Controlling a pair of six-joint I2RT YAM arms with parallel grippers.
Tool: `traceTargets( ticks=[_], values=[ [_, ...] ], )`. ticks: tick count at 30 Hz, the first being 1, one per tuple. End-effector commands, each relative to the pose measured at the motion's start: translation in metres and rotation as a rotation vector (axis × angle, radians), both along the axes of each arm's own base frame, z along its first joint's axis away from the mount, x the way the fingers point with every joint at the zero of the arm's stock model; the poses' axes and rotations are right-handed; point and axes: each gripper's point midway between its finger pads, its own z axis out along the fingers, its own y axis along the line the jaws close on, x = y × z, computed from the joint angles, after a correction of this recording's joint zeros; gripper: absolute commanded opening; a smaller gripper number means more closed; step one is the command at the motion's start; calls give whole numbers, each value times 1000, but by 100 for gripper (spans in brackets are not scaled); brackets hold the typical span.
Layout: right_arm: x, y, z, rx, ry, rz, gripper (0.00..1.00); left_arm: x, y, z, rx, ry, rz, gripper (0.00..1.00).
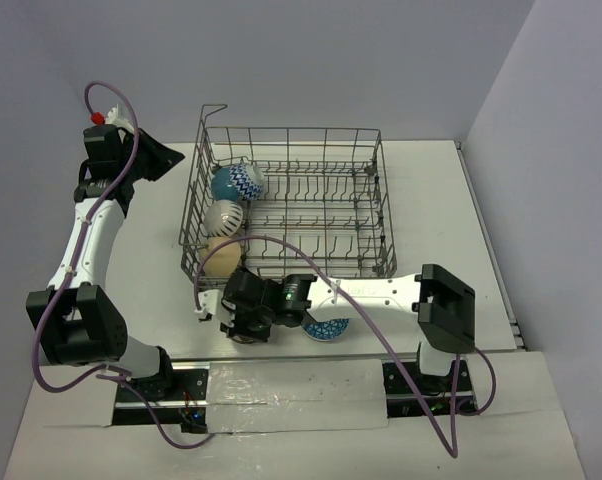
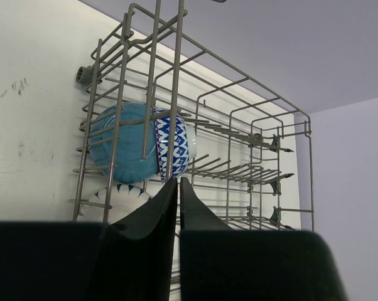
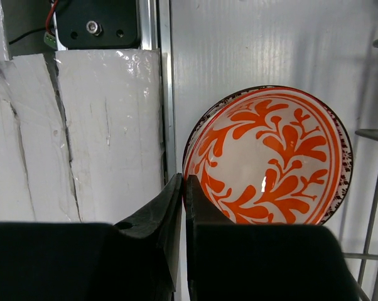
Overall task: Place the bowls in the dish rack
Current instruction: Pick up the bowl from the bowl.
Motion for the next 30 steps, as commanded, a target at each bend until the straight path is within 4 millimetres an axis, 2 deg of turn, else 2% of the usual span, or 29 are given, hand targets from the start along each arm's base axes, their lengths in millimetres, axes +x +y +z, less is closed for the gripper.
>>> traceTargets(
  ticks=[1,10,15,20,26,30],
  values=[
    [9,8,49,109,-52,-38,0,4,0,9,-11,-46,-7,9],
    [12,9,88,200,-66,-30,0,4,0,10,-10,-47,-5,8],
    [5,11,107,251,-31,6,0,4,0,11,-10,-50,-5,8],
    [-11,7,137,355,57,85,0,4,1,11,-10,-50,-4,8],
    [-19,-4,181,488,95,137,0,4,0,12,-13,-51,-7,8],
    [-19,-8,197,529,97,149,0,4,1,11,-10,-50,-4,8]
  ],
)
